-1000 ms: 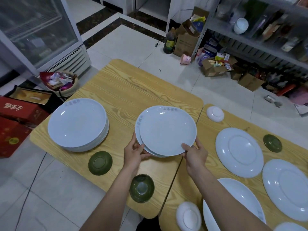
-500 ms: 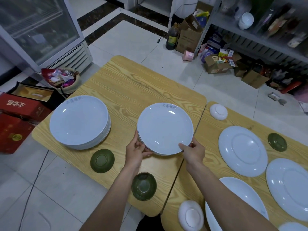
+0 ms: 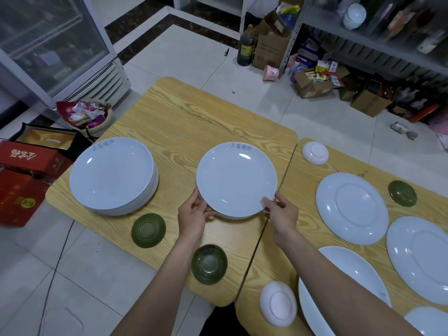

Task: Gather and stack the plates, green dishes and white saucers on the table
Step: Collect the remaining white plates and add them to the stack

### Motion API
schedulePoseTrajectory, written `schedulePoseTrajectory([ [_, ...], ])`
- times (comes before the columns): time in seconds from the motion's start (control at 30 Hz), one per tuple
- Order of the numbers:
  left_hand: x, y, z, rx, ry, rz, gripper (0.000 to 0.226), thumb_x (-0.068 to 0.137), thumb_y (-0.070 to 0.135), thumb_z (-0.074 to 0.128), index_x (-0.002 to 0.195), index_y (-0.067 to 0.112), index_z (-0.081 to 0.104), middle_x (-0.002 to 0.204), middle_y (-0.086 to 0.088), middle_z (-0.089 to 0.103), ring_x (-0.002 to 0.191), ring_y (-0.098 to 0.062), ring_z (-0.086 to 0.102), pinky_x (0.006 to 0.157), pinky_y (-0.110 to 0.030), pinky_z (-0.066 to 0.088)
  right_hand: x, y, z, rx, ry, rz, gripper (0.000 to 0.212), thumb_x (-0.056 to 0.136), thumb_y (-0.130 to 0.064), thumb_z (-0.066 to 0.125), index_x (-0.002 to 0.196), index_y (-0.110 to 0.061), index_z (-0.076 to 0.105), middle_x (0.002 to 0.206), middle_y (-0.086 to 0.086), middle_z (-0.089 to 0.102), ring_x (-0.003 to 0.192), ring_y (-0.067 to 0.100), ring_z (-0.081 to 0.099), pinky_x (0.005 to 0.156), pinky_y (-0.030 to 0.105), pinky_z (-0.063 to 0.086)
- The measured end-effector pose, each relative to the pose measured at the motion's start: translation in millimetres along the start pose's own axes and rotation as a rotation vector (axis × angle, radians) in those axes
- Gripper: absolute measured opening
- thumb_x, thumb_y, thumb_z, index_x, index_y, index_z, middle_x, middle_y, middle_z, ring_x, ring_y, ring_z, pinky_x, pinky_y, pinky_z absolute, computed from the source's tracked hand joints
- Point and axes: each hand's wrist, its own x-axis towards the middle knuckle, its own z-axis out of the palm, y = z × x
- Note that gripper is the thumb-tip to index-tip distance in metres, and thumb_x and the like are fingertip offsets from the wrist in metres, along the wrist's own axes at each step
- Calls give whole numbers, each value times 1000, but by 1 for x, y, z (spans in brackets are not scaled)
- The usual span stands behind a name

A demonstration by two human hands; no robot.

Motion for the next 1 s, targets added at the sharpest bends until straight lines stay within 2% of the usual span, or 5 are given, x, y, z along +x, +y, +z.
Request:
schedulePoseTrajectory([
  [0.07, -5, 5, 1, 197, 77, 132, 43, 98, 6, 55, 138, 21, 56, 95, -9, 62, 74, -6, 65, 77, -28, 59, -4, -3, -11, -38, -36, -8, 47, 88, -15, 74, 134, -12, 62, 112, 10, 71, 101, 23, 69, 100, 43, 53],
  [0.17, -19, 18, 7, 501, 43, 398, 34, 98, 17, 57, 131, 19, 63, 101, 6, 62, 93, 0, 58, 94, -34, 51, -16, -14, -32, -213, -156, -113, 48, 90, -26, 72, 135, -15, 60, 131, 0, 64, 104, 4, 61, 99, 31, 47],
  [0.3, -44, 31, 30, 982, -213, 657, 44, 99, 32, 56, 142, 23, 53, 142, 0, 51, 135, -20, 38, 109, -31, 32, -36, -32, -74, -792, -355, -416, 63, 95, -41, 63, 151, -24, 40, 157, -3, 36, 143, 16, 35, 114, 32, 29],
  [0.47, -97, 27, 82, 1448, -382, 859, 56, 102, 45, 39, 155, 29, 28, 163, -1, 19, 151, -22, 10, 120, -38, 9, -67, -45, -151, -1380, -218, -665, 68, 101, -52, 42, 159, -32, 13, 166, 0, 11, 152, 19, 10, 120, 38, 17],
  [1.0, -355, -44, 281, 1543, -603, 1316, 62, 101, 54, 30, 157, 32, 15, 165, -3, 13, 152, -26, 9, 122, -45, 8, -182, 3, -471, -1374, 360, -471, 74, 101, -56, 34, 159, -27, -1, 165, 6, 13, 152, 25, 10, 121, 47, 13],
])
